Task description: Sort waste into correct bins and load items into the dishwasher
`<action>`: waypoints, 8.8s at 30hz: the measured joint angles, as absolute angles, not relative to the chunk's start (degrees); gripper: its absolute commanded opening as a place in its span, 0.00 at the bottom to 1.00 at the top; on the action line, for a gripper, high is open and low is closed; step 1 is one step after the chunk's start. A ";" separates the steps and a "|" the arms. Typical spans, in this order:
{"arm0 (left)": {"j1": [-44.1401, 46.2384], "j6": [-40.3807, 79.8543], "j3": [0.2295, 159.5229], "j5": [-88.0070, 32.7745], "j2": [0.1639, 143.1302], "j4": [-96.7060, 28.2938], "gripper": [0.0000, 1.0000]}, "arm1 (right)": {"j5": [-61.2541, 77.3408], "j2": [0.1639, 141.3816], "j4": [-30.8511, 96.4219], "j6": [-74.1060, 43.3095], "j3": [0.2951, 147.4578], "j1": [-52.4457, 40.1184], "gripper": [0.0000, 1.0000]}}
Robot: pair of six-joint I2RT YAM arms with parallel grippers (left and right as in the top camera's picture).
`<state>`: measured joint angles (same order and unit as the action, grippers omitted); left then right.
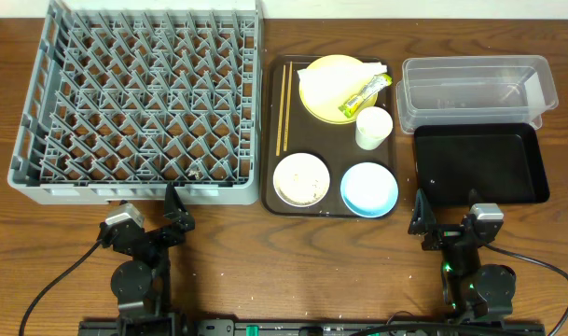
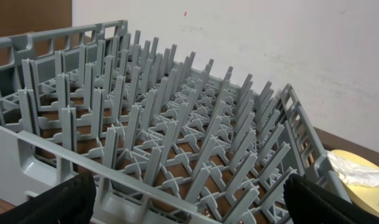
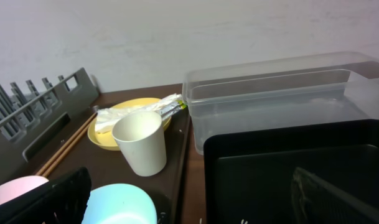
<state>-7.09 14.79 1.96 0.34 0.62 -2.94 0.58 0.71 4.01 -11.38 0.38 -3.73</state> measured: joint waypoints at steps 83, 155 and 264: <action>-7.09 14.79 1.96 0.34 0.62 -2.94 0.98 | 0.58 0.71 4.01 -11.38 0.38 -3.73 0.99; -7.09 14.79 1.96 0.34 0.62 -2.94 0.98 | 5.85 5.08 3.44 -8.80 11.94 -3.73 0.99; -7.09 14.79 1.96 0.34 0.62 -2.94 0.98 | -7.57 134.63 42.24 -31.90 111.68 -19.05 0.71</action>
